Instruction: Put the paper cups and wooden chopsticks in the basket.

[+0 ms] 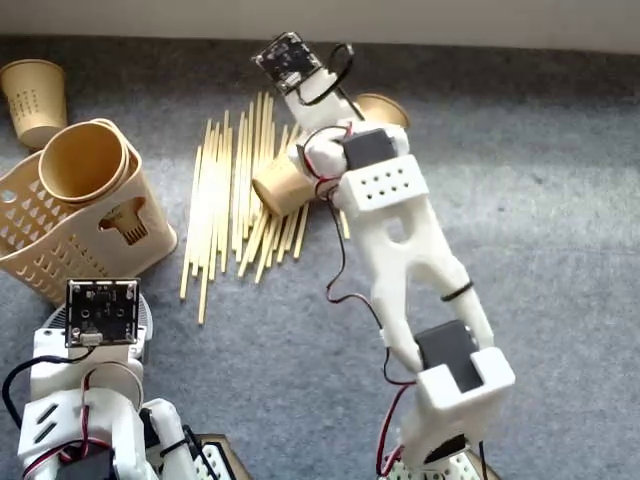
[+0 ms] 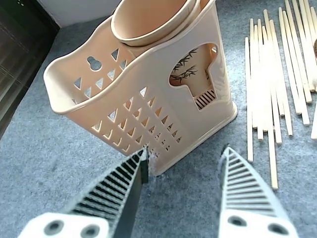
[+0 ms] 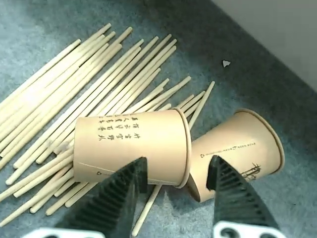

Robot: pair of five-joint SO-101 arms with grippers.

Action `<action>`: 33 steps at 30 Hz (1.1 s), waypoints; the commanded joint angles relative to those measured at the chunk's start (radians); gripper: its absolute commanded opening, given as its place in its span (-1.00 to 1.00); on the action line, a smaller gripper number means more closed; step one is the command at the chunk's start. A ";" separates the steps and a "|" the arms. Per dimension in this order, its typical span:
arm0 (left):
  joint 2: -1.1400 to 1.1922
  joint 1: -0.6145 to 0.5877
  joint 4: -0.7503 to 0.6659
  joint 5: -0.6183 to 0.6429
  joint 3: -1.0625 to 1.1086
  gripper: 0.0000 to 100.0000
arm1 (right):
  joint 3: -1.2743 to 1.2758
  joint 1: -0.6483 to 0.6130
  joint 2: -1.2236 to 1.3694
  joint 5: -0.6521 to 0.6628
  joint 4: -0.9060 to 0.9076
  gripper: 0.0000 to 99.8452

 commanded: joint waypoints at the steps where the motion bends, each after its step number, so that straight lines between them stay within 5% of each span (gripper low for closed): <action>1: -0.002 -0.008 -0.012 -0.008 -0.001 -0.51 | -0.053 -0.005 0.088 -0.031 -0.082 -0.53; 11: -0.008 -0.010 -0.012 -0.006 -0.001 -0.51 | -0.283 0.045 0.326 -0.192 -0.059 -0.38; 30: -0.010 -0.010 -0.012 -0.005 -0.001 -0.51 | -0.263 -0.005 0.403 -0.201 0.117 -0.38; 33: -0.010 -0.007 -0.012 -0.005 -0.001 -0.51 | -0.268 -0.002 0.397 -0.330 0.133 -0.39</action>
